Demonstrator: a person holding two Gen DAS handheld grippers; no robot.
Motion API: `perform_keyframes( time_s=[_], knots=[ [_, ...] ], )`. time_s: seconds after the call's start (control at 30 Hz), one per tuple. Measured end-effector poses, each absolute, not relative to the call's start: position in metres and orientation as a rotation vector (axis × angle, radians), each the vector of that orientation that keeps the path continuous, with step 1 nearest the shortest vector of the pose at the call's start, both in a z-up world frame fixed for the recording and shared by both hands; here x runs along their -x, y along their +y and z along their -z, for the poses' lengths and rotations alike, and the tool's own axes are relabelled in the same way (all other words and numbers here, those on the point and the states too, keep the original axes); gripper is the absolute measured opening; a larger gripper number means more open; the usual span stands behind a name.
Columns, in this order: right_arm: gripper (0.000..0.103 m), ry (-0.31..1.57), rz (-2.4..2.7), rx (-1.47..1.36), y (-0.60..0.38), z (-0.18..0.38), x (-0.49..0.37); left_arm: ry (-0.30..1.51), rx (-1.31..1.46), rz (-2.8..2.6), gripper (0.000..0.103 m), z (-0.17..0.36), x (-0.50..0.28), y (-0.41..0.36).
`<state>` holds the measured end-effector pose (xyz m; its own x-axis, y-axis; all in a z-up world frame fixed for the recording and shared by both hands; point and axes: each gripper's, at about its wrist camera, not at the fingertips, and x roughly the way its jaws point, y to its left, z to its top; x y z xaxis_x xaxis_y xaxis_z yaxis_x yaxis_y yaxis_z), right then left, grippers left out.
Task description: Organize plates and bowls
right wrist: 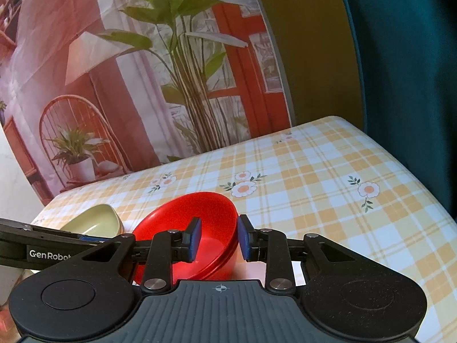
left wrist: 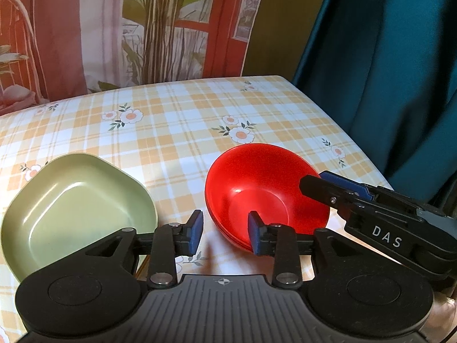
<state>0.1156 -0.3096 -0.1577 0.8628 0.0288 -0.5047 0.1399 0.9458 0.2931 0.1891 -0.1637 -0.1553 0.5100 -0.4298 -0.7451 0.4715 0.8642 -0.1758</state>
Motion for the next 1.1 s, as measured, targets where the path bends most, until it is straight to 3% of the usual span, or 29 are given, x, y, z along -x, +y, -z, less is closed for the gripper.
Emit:
perform_keyframes(
  time_s=[1.1],
  knots=[
    [0.026, 0.563, 0.051, -0.383, -0.31, 0.176, -0.117, 0.898, 0.017, 0.56, 0.036, 0.168, -0.185, -0.168]
  ],
)
